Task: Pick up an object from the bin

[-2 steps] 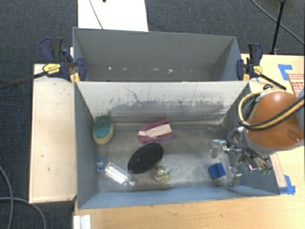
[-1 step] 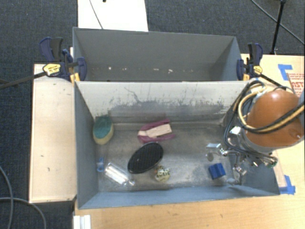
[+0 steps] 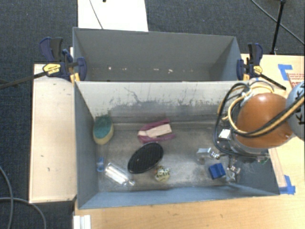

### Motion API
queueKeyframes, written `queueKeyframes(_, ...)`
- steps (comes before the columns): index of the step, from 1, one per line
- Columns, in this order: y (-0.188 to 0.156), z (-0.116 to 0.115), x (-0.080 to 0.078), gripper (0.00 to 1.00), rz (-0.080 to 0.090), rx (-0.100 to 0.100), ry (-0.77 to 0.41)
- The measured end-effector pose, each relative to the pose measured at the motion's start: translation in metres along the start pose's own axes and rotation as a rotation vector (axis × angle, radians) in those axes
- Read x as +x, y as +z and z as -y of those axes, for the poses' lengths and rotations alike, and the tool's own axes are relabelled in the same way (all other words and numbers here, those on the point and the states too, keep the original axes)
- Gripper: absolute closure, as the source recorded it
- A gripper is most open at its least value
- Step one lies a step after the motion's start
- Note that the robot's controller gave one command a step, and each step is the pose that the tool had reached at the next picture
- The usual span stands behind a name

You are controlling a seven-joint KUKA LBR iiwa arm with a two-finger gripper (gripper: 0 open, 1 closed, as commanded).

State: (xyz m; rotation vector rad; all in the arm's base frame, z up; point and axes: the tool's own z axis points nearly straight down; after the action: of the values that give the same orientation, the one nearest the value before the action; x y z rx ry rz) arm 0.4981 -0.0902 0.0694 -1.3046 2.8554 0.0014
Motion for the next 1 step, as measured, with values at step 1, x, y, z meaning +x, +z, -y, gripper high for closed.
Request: queueKeyframes(1,-0.0003,0.0002,-0.0003,0.00,0.001,0.000,0.005)
